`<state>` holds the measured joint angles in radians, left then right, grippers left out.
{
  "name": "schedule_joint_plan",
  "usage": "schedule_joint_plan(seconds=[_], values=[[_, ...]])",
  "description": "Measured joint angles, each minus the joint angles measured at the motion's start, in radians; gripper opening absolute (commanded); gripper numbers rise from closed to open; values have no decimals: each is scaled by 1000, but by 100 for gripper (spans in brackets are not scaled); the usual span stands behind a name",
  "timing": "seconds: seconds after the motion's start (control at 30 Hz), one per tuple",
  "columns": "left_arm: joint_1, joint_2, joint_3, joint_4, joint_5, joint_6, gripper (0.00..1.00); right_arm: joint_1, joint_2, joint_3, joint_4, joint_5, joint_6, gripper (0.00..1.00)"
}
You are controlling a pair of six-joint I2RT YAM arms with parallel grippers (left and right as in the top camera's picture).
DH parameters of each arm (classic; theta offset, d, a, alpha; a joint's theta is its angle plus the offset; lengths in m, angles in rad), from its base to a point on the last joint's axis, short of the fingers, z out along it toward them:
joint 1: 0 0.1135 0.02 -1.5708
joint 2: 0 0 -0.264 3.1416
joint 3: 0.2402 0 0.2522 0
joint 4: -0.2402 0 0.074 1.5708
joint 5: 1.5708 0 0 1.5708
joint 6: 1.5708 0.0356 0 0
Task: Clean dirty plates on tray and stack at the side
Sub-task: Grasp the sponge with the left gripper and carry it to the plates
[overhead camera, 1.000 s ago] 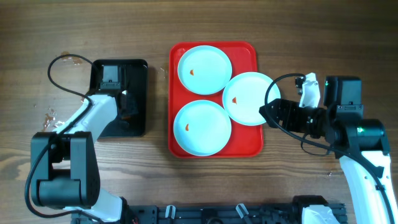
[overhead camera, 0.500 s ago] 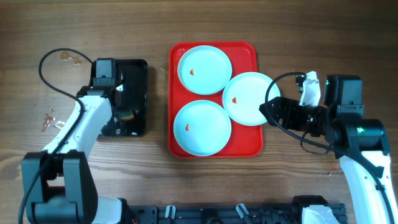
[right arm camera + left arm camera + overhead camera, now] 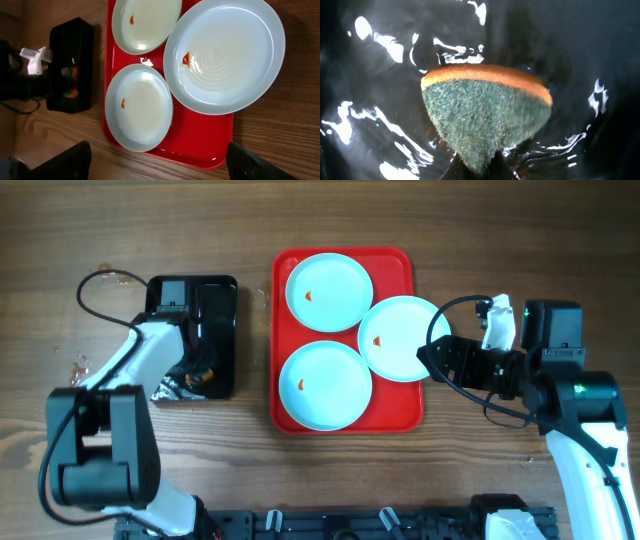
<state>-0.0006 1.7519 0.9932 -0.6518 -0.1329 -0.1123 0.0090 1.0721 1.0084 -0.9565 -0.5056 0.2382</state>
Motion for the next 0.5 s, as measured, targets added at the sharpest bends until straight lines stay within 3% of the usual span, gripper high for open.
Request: schedule_joint_plan(seconds=[0.1,0.13,0.3,0.33,0.37,0.4,0.43,0.5], values=[[0,-66,16,-11,7,2,47,0,0,0,0,0,0,87],[0,-84,22,-11,11,2,52,0,0,0,0,0,0,87],[0,-88,32,0,18,-1,55,0,0,0,0,0,0,87],[0,-81,31,11,19,-1,50,0,0,0,0,0,0,87],[0,-66,23,35,19,-1,36,0,0,0,0,0,0,87],[0,-48,14,52,23,2,14,0,0,0,0,0,0,86],[0,-31,6,61,27,-4,4,0,0,0,0,0,0,84],[0,0,-5,78,37,-3,4,0,0,0,0,0,-1,78]])
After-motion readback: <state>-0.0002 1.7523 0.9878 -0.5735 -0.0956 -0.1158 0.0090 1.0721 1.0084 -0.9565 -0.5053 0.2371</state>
